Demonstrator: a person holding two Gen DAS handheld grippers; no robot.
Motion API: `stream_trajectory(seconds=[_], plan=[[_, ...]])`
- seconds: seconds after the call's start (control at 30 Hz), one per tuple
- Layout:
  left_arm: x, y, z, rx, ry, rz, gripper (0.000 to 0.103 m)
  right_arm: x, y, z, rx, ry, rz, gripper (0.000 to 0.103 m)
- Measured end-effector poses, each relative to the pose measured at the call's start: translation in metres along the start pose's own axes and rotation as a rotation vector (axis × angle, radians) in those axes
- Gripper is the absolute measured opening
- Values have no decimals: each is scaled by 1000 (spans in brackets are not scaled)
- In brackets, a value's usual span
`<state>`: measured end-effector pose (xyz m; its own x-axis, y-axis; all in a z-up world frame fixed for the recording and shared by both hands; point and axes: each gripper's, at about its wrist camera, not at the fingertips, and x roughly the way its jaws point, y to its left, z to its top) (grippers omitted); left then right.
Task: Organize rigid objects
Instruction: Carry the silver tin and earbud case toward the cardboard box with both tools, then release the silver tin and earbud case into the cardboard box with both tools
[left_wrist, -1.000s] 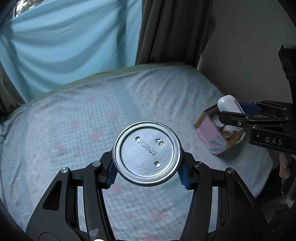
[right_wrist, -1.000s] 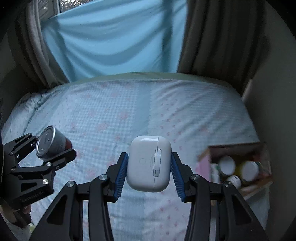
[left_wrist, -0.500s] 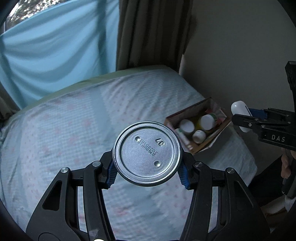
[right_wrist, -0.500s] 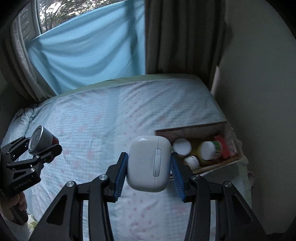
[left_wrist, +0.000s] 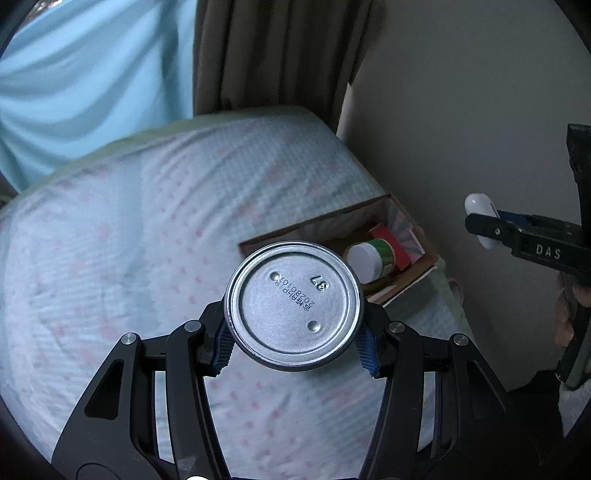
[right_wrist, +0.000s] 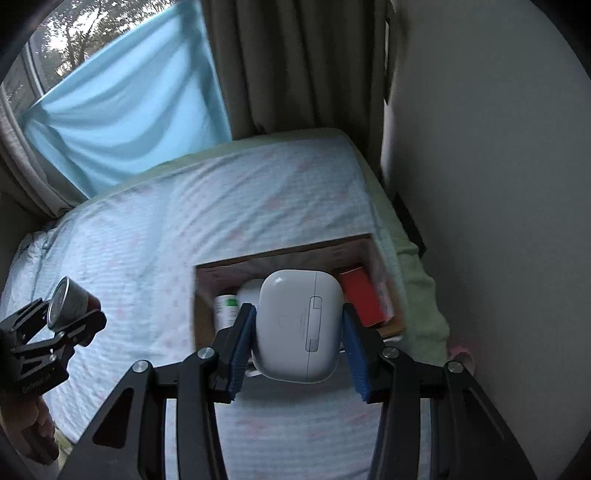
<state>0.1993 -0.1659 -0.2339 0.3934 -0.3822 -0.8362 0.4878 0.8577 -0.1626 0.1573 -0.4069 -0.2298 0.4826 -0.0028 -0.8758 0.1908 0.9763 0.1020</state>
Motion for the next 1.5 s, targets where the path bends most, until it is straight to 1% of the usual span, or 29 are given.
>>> stream_trajectory(seconds=[0.13,0.3,0.5,0.67,0.7,0.83,1.0,1.13,1.17,1.2,1.23,1.27,1.3,1.33,1.37,1.4,1.47,1.5], plan=[[43,-25,12,5,46,7,50,37,-34,18,-7,49,5,43],[103,-49,27,46,123,16,50,87,-65,37,-6,113,24,43],[182,-65,47,53,234,7,50,149,-82,52,-35,204,64,43],[238,-71,60,117,305,10,50,199,-81,54,-64,286,114,43],[252,-72,61,128,329,12,50,210,-79,53,-75,302,122,43],[282,-71,57,138,393,11,50,232,-73,51,-96,344,136,43],[293,-73,53,148,436,16,50,246,-71,49,-72,393,142,43],[295,-73,54,146,454,13,50,251,-72,59,-45,426,152,43],[295,-74,54,150,453,19,52,251,-73,62,-26,426,168,48],[294,-75,55,155,449,24,69,250,-76,66,-2,423,186,55],[292,-76,56,166,437,55,79,248,-77,69,14,415,192,80],[290,-76,57,174,437,72,85,246,-78,71,28,406,220,88],[288,-75,57,166,439,58,99,242,-78,74,42,390,231,91],[285,-72,57,155,436,34,102,239,-78,75,53,382,228,95],[282,-69,58,146,431,26,103,237,-77,76,61,387,230,99],[279,-67,57,144,430,38,103,236,-76,76,63,387,225,102],[275,-64,57,146,432,49,103,232,-74,77,54,365,195,103],[271,-63,57,149,428,52,103,231,-74,78,56,364,195,103]])
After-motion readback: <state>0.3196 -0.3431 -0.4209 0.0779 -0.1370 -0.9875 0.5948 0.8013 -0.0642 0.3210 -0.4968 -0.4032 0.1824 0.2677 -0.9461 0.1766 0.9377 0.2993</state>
